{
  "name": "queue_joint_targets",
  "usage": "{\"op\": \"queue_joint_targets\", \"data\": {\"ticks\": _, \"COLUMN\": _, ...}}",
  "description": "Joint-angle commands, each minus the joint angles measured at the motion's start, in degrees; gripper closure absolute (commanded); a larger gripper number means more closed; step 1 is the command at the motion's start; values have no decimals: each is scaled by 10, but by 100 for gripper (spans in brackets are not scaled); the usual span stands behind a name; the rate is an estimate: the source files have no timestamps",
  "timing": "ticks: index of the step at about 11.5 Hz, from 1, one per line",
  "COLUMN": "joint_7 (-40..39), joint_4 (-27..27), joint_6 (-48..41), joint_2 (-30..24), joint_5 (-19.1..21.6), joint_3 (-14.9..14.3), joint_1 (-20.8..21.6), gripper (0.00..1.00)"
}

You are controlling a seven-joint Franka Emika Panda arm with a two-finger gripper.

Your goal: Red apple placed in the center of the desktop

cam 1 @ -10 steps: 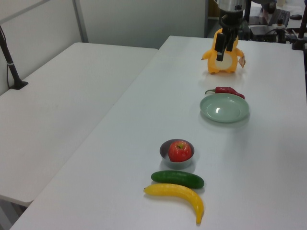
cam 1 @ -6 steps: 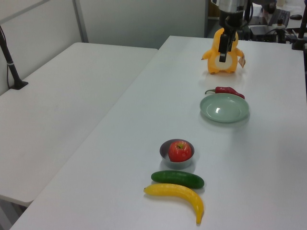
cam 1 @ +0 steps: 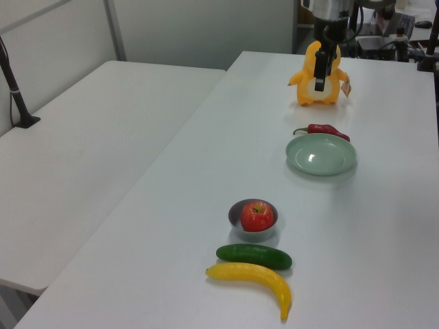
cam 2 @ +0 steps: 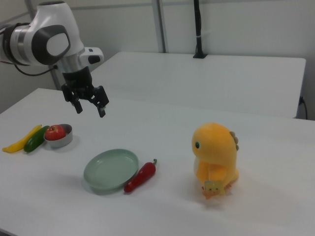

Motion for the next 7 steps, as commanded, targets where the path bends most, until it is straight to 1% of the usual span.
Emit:
{"op": "queue_joint_targets", "data": {"ticks": 1, "joint_7": -8, "joint_4": -13, "joint_6": 1, "joint_2": 16, "joint_5": -5, "joint_3": -2, "joint_1": 20, "gripper": 0}}
{"op": "queue_joint_targets", "data": {"ticks": 2, "joint_7": -6, "joint_4": -12, "joint_6": 16, "joint_2": 24, "joint_5": 0, "joint_3": 1, "joint_1": 25, "gripper": 0}}
{"op": "queue_joint_targets", "data": {"ticks": 3, "joint_7": -1, "joint_4": -12, "joint_6": 19, "joint_2": 33, "joint_5": 0, "joint_3": 15, "joint_1": 28, "gripper": 0}}
{"op": "queue_joint_targets", "data": {"ticks": 4, "joint_7": 10, "joint_4": -9, "joint_6": 26, "joint_2": 48, "joint_5": -1, "joint_3": 33, "joint_1": 27, "gripper": 0}}
{"op": "queue_joint_targets", "data": {"ticks": 6, "joint_7": 39, "joint_4": -8, "joint_6": 93, "joint_2": 74, "joint_5": -2, "joint_3": 74, "joint_1": 27, "gripper": 0}}
{"op": "queue_joint_targets", "data": {"ticks": 7, "joint_7": 45, "joint_4": -8, "joint_6": 112, "joint_2": 82, "joint_5": -5, "joint_3": 94, "joint_1": 27, "gripper": 0}}
